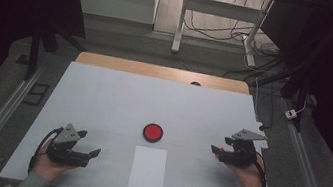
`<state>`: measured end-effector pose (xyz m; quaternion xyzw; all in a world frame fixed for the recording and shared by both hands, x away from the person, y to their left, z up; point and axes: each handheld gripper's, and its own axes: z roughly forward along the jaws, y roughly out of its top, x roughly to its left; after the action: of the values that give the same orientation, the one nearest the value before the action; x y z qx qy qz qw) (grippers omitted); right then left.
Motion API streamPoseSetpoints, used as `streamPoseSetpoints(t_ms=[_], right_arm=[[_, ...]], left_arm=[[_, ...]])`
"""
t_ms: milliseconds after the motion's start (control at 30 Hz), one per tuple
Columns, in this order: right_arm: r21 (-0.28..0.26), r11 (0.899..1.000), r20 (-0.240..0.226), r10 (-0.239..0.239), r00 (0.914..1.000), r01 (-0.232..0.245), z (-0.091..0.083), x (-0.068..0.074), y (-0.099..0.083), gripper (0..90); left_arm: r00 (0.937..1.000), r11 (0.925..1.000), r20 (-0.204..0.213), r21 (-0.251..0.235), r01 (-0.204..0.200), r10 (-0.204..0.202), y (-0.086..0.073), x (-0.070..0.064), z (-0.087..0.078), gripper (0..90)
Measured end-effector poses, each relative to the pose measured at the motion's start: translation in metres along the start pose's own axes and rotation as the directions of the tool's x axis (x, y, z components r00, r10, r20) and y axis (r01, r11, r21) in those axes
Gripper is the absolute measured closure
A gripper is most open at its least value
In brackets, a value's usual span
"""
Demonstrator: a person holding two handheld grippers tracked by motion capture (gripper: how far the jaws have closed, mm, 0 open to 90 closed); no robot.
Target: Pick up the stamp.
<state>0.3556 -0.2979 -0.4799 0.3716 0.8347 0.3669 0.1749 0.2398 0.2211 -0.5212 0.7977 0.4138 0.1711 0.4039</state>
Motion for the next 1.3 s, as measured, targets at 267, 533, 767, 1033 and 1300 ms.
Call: streamPoseSetpoints(t_ms=[267,533,767,1033,1300], right_arm=[[0.026,1.0,0.017,0.012,0.9998,-0.012,0.004,-0.007,-0.008,36.6],[0.041,0.999,0.014,0.014,0.9998,-0.015,0.008,-0.006,-0.013,43.4],[0.053,0.999,0.026,0.01,0.9996,-0.011,0.011,-0.007,-0.017,52.4],[0.056,0.998,0.028,0.022,0.9994,-0.024,0.009,-0.01,-0.02,63.5],[0.045,0.999,0.018,0.018,0.9997,-0.019,0.01,-0.01,-0.02,71.6]], left_arm=[[1.0,1.0,0.002,0.0,0.002,-0.002,0.0,0.001,0.0,17.1],[1.0,1.0,0.002,0.0,0.006,-0.006,-0.001,0.001,0.0,17.1],[1.0,0.9999,0.003,0.006,0.008,-0.008,-0.001,0.001,0.002,17.1],[1.0,0.9999,0.004,0.01,0.008,-0.008,-0.002,0.001,0.003,17.1],[1.0,0.9999,0.004,0.011,0.006,-0.006,-0.002,0.001,0.002,17.3]])
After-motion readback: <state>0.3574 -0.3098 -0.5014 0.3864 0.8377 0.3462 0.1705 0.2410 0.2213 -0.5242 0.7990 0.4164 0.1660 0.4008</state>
